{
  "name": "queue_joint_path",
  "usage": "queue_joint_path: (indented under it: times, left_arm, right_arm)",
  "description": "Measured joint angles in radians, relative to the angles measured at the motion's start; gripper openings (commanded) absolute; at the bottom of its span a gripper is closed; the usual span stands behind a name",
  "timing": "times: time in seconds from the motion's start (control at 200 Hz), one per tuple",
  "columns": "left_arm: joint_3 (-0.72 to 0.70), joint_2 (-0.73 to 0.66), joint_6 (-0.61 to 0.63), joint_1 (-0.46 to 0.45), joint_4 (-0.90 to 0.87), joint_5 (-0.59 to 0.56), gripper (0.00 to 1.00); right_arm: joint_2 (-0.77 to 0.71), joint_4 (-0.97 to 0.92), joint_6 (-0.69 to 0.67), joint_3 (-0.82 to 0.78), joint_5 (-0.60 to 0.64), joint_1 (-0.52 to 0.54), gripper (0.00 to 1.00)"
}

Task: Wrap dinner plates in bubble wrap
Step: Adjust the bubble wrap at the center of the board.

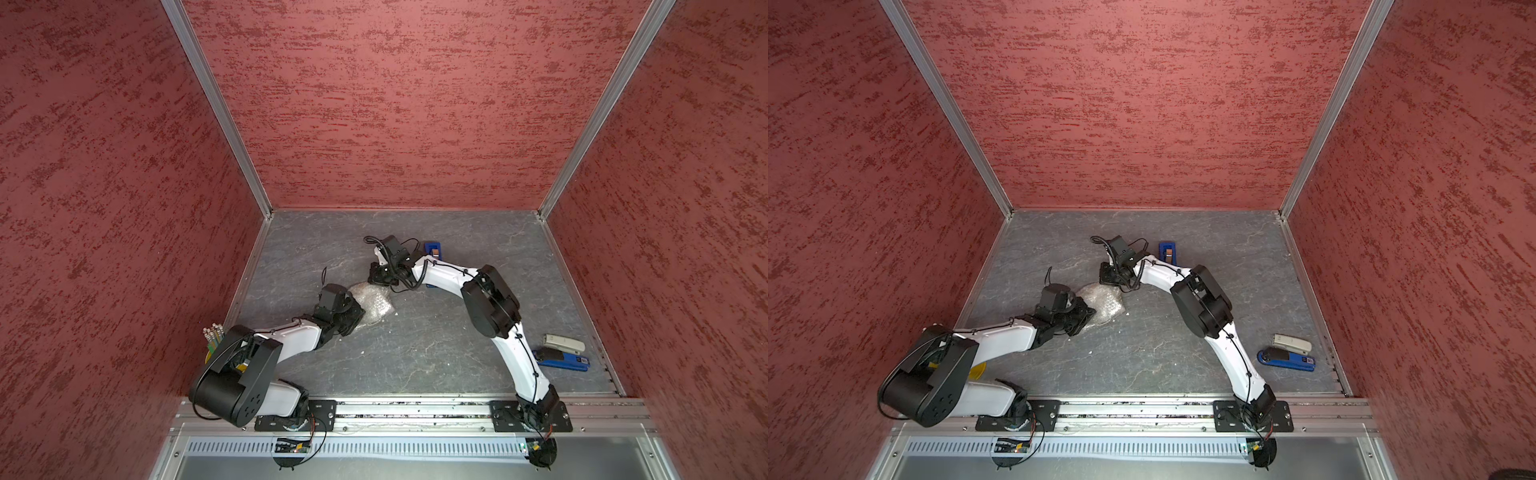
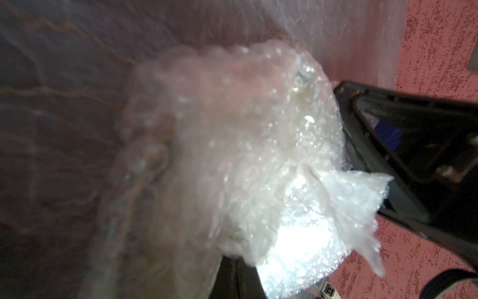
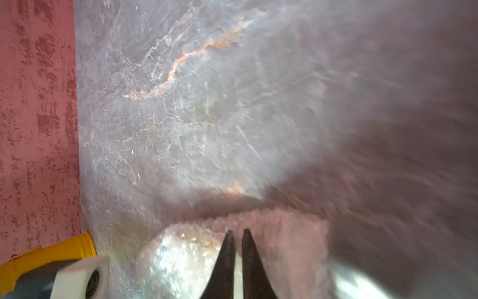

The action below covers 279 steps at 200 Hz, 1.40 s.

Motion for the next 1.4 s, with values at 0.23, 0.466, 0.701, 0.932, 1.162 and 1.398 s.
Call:
queue_joint_path:
  times: [0.23,0.466,0.701,0.932,1.162,1.398]
  left_arm:
    - [0.008,0.008,0.003,-0.01,-0.004,0.003,0.0]
    - [0.019,0.028,0.01,-0.014,0.008,0.014,0.0]
    - [0.023,0.046,0.016,-0.008,0.028,0.037,0.0]
    - [0.03,0.058,0.016,-0.006,0.034,0.056,0.0]
    - [0.032,0.059,0.016,-0.006,0.033,0.059,0.0]
    - [0.111,0.106,0.019,-0.006,-0.021,0.072,0.03]
  right_arm:
    - [-0.16,0.076,0.083,-0.238,0.011,0.006,0.09]
    - [-0.314,0.043,0.07,-0.255,0.082,0.023,0.12]
    - [-0.352,0.06,0.018,-0.231,0.089,0.092,0.08]
    - [-0.188,0.029,-0.002,-0.203,0.087,0.1,0.07]
    - [-0.139,0.031,0.003,-0.196,0.082,0.062,0.08]
    - [-0.132,0.121,0.055,-0.246,0.03,0.055,0.07]
